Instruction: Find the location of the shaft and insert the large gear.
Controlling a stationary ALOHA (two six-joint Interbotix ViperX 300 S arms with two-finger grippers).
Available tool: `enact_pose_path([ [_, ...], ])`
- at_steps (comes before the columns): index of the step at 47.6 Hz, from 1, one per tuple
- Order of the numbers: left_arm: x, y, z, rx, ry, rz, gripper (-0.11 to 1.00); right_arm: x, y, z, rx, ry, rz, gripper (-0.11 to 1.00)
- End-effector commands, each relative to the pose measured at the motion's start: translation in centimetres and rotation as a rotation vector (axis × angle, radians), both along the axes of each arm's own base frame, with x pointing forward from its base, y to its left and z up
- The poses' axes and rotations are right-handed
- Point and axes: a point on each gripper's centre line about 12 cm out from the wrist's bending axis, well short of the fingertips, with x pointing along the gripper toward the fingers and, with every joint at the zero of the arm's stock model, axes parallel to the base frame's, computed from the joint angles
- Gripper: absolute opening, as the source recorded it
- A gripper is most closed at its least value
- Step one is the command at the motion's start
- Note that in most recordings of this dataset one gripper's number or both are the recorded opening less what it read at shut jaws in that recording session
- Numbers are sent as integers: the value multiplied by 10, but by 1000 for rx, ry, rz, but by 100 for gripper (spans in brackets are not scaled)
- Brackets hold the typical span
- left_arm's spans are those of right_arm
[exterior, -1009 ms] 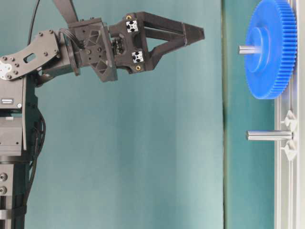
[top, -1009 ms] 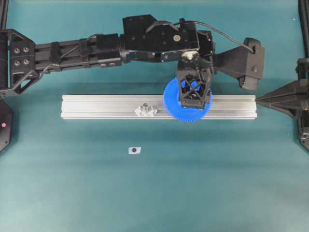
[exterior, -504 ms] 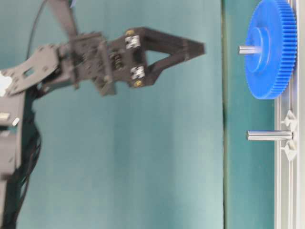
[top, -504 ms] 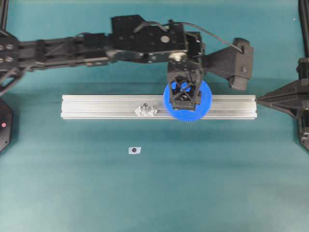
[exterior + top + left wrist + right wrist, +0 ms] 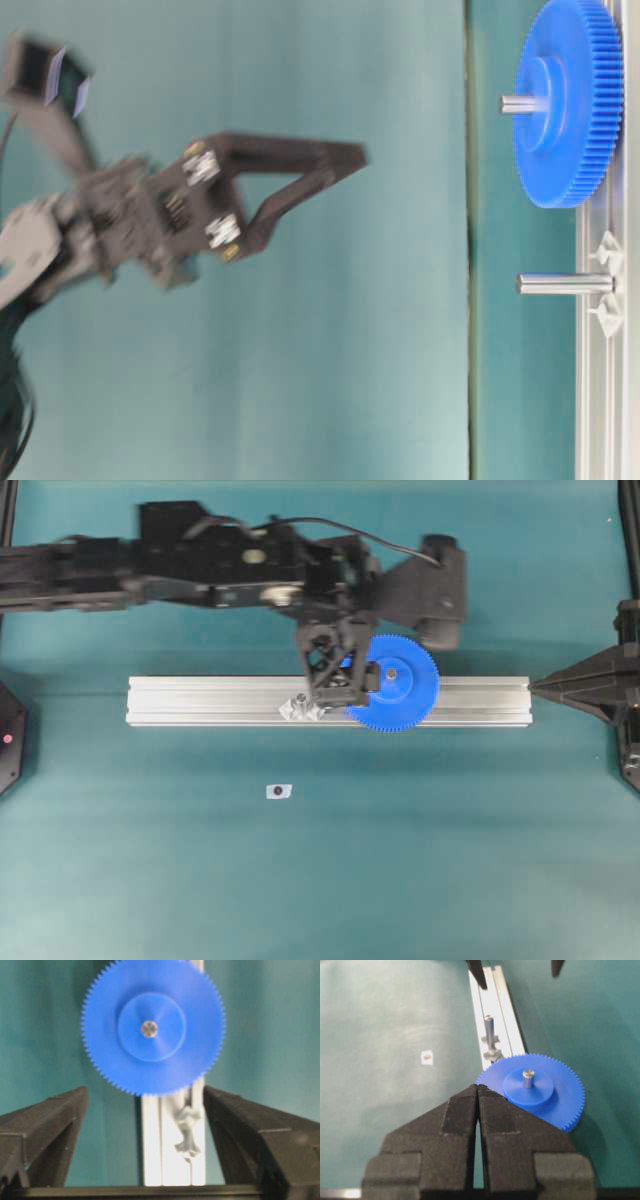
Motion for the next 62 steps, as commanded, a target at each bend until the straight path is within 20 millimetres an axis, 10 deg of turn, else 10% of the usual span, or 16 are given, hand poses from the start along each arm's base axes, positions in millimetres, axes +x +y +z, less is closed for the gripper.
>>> enact_pose_path([
  [1,-14,-5,28,5,-85,3,88,2,0,4,11,-8,-4,0],
  [62,-82,-36,29,-71,-299,48,88,-4,0,-3,10,-10,-4,1],
])
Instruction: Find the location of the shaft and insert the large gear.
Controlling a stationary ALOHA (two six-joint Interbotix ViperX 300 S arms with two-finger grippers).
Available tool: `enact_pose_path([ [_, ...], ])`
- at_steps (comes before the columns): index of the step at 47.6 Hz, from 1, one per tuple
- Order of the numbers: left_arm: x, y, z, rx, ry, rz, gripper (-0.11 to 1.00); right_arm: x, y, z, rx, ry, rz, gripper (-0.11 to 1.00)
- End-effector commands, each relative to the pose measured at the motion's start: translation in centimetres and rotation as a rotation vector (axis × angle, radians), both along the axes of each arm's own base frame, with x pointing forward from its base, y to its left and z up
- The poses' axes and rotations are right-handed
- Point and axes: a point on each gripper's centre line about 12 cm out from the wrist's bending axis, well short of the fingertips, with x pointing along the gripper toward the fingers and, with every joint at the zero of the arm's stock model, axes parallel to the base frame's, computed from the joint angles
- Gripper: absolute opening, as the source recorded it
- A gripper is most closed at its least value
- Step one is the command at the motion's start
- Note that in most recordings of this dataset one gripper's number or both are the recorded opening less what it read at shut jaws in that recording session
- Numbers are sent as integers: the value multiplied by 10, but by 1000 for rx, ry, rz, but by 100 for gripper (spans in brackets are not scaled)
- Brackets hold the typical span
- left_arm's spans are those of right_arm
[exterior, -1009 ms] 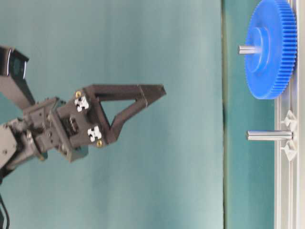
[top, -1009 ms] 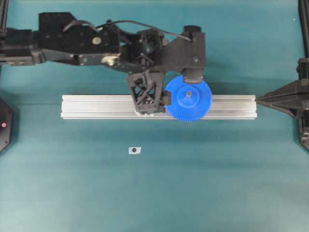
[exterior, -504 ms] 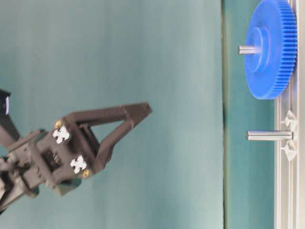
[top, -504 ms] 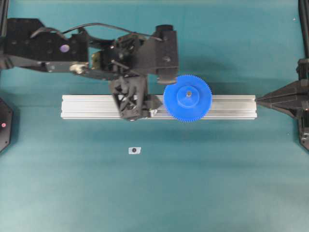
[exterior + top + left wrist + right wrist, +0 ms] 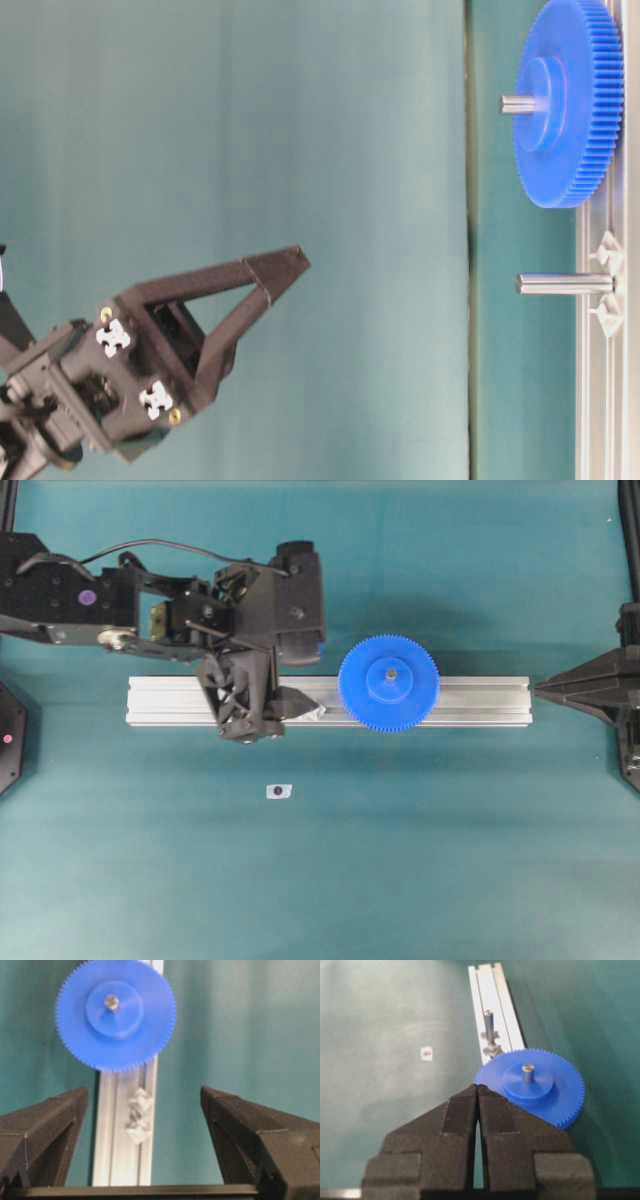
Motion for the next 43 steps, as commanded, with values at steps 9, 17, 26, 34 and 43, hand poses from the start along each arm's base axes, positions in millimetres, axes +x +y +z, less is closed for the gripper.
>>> enact_pose_path([
  [9,-13,-3,18,0,-68,0,88,1,-1,2,9,-5,-5,1],
  [17,-20,-5,17,2,-94,-4,88,1,0,1,9,-4,-4,1],
  [26,-29,-6,17,0,-125,-8,88,1,0,0,9,-1,-4,1],
  [34,-38,-8,15,3,-144,-14,88,0,0,-1,9,1,-4,1],
  [43,-46,-13,11,2,-163,-24,88,0,0,-2,9,3,-4,1],
])
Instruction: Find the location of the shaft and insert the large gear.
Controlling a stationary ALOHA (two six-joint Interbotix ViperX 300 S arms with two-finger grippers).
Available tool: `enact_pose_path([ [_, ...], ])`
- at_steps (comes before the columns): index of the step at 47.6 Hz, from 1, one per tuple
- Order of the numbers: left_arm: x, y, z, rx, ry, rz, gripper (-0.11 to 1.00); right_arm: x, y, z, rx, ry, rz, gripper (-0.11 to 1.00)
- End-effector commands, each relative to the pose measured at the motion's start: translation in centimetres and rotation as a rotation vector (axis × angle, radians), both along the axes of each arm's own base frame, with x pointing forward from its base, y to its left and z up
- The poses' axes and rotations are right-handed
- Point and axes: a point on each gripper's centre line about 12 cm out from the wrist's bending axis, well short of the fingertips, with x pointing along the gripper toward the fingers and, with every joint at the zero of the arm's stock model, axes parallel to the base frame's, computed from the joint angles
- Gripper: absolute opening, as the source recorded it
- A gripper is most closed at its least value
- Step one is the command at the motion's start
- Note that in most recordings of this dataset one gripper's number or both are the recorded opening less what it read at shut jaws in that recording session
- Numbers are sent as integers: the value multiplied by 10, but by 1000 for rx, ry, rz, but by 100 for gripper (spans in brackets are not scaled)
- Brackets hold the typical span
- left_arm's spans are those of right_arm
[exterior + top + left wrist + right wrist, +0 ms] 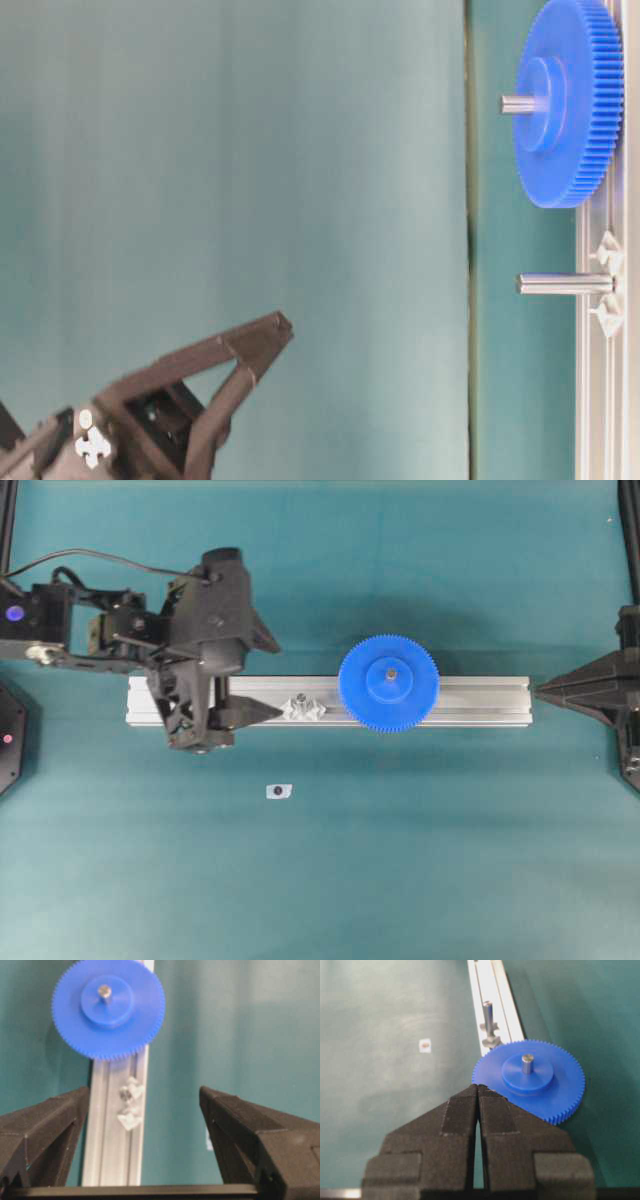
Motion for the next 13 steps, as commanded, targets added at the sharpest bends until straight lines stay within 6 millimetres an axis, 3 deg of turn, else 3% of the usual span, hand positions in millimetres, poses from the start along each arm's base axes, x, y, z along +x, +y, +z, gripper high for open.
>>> enact_pose_path([
  [1,-5,-3,12,5,-52,-10,88,2,-1,4,8,-11,-5,1],
  [13,-13,-7,13,-12,-93,-7,88,1,0,3,8,-8,-4,1],
])
